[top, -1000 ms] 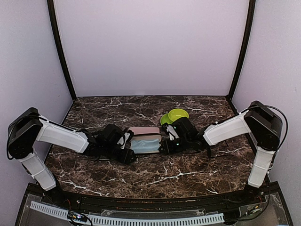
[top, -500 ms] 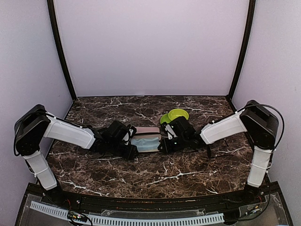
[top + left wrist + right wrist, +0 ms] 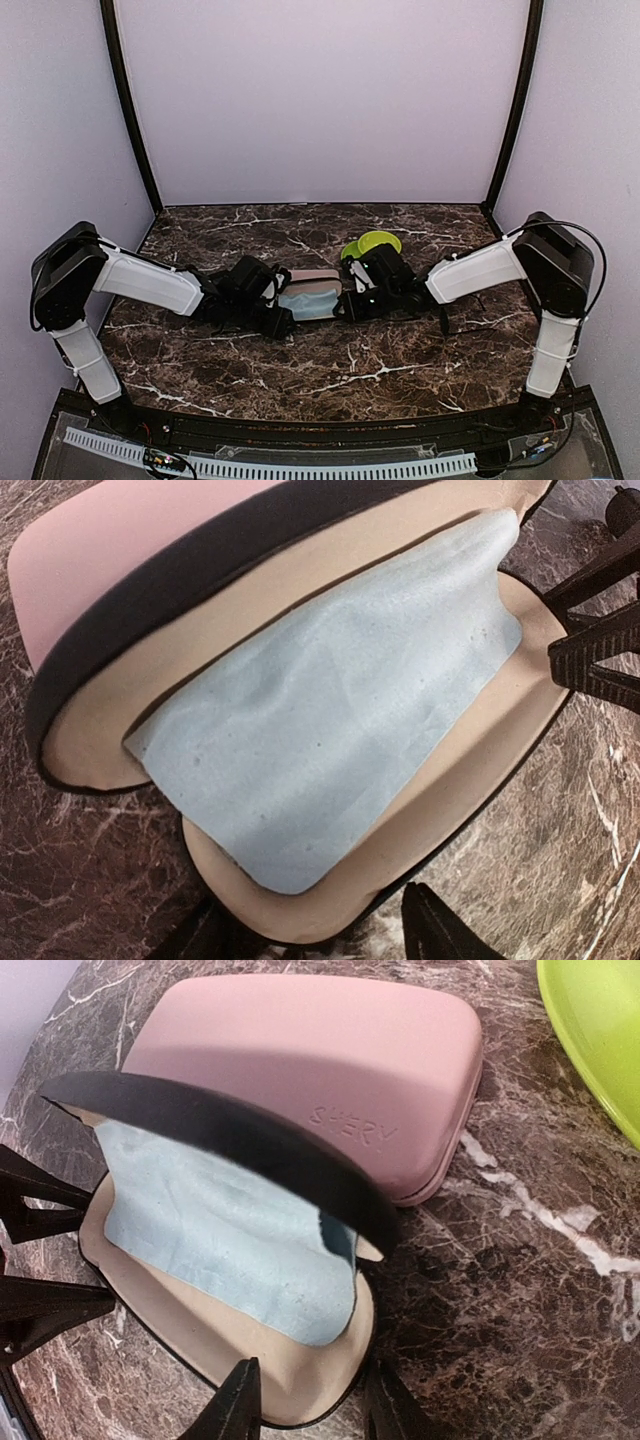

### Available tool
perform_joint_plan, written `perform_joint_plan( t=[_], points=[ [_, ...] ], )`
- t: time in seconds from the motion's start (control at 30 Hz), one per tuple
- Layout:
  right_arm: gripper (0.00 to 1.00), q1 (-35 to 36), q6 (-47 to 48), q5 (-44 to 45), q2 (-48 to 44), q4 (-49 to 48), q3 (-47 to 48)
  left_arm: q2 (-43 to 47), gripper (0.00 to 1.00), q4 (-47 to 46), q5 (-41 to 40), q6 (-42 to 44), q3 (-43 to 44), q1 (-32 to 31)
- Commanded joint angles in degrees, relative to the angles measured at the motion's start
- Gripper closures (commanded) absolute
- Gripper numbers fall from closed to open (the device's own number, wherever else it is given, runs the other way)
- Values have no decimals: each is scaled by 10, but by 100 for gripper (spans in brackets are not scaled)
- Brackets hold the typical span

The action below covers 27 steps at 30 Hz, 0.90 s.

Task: Organize the sunglasses
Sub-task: Adjust the case with sunglasses at the center of the board.

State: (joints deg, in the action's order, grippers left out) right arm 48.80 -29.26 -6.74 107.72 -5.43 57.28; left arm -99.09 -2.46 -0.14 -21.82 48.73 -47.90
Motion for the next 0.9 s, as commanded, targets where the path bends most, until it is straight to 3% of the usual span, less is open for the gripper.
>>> perform_joint_plan(
  t=[0.0, 0.5, 0.87],
  points=[
    [64, 1, 2, -3, -31, -6, 15, 24, 40, 15, 3, 10, -2, -2],
    [61, -10, 2, 15, -66, 14, 17, 68, 36, 24, -4, 17, -32, -2],
    [58, -63, 5, 98, -222, 122, -63, 135, 31, 31, -13, 21, -71, -2]
  ],
)
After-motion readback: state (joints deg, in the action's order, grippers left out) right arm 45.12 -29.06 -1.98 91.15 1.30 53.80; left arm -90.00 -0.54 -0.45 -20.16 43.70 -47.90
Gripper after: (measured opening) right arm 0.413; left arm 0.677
